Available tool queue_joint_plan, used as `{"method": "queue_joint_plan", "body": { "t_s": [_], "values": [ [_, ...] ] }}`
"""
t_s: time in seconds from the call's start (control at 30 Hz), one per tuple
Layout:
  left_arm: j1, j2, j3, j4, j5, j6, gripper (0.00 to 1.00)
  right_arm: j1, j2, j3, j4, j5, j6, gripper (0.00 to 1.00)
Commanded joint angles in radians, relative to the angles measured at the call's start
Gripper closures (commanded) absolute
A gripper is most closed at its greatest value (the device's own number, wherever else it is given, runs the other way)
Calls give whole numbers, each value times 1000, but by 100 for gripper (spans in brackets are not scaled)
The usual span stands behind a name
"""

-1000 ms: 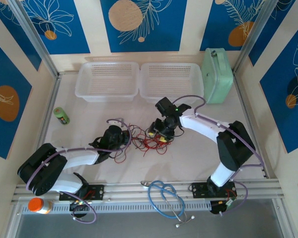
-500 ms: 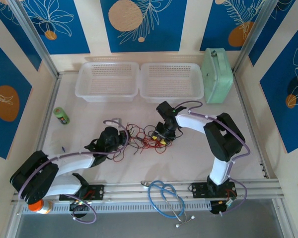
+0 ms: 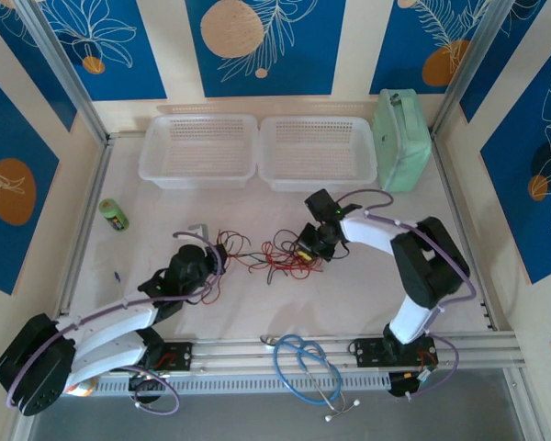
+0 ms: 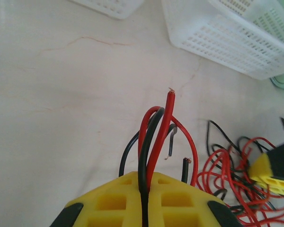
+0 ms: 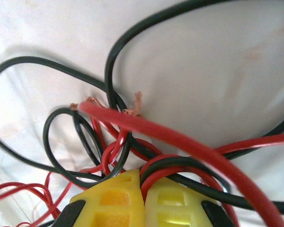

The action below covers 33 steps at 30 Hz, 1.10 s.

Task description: Untangle the cables

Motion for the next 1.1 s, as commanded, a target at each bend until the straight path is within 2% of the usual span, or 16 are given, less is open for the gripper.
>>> {"method": "queue_joint_plan", "body": {
  "t_s": [0.0,0.1,0.27,0.33,0.43,0.63,0.73,0.83,0.93,1.07],
  "values": [
    [-3,-1,-13,-41,-90,-21,98,-18,-98,-100,104,68,72,100],
    [-2,51,-10,-9,-73,-35,83,-17,-146,-170,191,71,112,100],
    [-2,102,-4,90,1,-21,47,-14,-175,-203,218,84,102,100],
    [-1,88,20,77,17,8,39,-16,-193,-214,218,94,87,100],
    [1,59,106,-47,36,63,30,-23,-221,-217,205,108,47,100],
    [1,114,402,-381,170,188,24,-34,-251,-204,183,101,-69,100],
    [1,204,538,-473,272,249,20,-35,-255,-210,188,94,-109,100],
    [1,356,675,-561,345,320,24,-40,-258,-223,199,91,-118,100],
    [1,492,734,-537,409,342,31,-42,-263,-235,209,88,-117,100],
    [1,648,788,-472,553,358,36,-41,-277,-238,205,94,-117,100]
  ]
}}
